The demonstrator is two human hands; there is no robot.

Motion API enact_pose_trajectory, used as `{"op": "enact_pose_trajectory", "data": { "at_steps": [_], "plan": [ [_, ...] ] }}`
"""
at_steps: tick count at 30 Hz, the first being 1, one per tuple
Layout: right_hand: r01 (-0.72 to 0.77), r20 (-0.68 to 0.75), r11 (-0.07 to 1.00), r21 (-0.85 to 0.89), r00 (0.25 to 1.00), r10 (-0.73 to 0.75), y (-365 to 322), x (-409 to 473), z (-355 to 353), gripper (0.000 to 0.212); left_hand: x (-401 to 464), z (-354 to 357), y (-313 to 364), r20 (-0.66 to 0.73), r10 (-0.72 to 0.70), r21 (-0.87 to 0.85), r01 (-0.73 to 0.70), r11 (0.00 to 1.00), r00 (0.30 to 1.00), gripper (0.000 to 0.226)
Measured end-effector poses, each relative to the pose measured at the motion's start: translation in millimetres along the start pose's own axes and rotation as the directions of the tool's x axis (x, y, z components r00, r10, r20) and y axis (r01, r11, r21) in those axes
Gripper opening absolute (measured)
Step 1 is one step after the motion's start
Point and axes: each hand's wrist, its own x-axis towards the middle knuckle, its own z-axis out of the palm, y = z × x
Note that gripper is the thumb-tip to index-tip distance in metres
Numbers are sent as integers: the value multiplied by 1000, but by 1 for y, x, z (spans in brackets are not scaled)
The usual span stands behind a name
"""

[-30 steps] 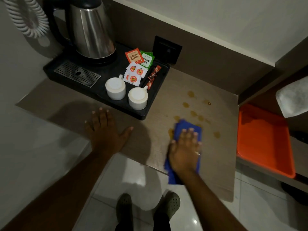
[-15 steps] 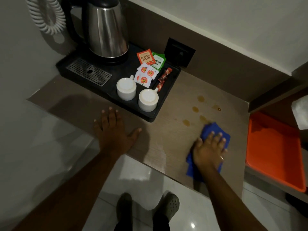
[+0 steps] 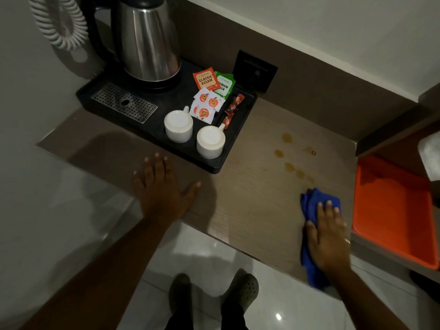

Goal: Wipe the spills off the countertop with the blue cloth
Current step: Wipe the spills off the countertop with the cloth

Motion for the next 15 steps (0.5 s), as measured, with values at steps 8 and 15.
{"op": "enact_pose_trajectory", "data": {
  "at_steps": [8, 15],
  "plan": [
    [-99, -23, 995, 27, 995, 100, -173, 32, 24, 68, -1, 3, 3, -14, -1, 26, 1, 1000, 1000, 97],
    [486, 52, 871, -71, 874, -483, -165, -38, 44, 62, 0, 2, -1, 8, 7, 37, -7, 999, 1000, 102]
  ]
}}
